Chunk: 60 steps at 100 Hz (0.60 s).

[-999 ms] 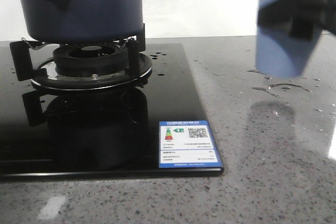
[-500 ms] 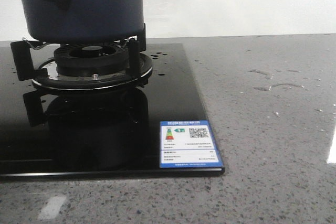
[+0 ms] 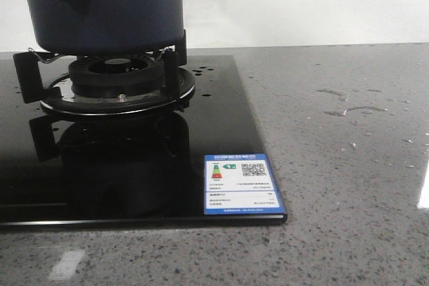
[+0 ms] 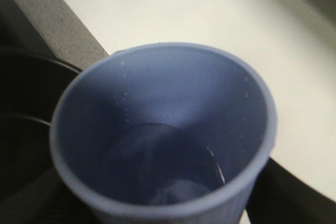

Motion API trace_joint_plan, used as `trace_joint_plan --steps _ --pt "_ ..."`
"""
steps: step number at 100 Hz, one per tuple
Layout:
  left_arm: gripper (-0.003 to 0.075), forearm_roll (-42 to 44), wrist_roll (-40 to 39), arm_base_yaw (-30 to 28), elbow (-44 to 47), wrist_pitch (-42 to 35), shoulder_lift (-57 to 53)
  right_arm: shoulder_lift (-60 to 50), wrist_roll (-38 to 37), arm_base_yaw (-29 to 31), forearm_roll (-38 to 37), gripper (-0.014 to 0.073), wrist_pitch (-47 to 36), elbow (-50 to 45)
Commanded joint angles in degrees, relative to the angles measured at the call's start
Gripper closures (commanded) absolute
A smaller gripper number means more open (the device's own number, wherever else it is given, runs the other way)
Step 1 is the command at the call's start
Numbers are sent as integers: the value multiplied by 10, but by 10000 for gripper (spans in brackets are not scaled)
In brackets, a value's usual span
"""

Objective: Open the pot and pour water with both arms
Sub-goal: 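Lift the cup with the right gripper and carry it over the pot, then tilt the cup with the right gripper to pour water into the pot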

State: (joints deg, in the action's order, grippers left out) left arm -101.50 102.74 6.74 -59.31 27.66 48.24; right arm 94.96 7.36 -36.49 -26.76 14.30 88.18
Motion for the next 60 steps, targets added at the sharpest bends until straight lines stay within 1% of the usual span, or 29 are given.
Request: trace_joint_plan --steps 1,25,44,60 --pt "510 -39 -7 5 -20 7 -6 -13 2 -10 -90 437 -49 27" --pt "510 -38 -7 5 -20 7 -6 10 2 -20 -245 437 -50 27" --pt "510 -38 -7 5 -20 8 -6 19 2 -20 -383 437 -53 27" --pt "510 -38 -7 5 -20 9 -6 22 2 -20 -480 437 -54 27"
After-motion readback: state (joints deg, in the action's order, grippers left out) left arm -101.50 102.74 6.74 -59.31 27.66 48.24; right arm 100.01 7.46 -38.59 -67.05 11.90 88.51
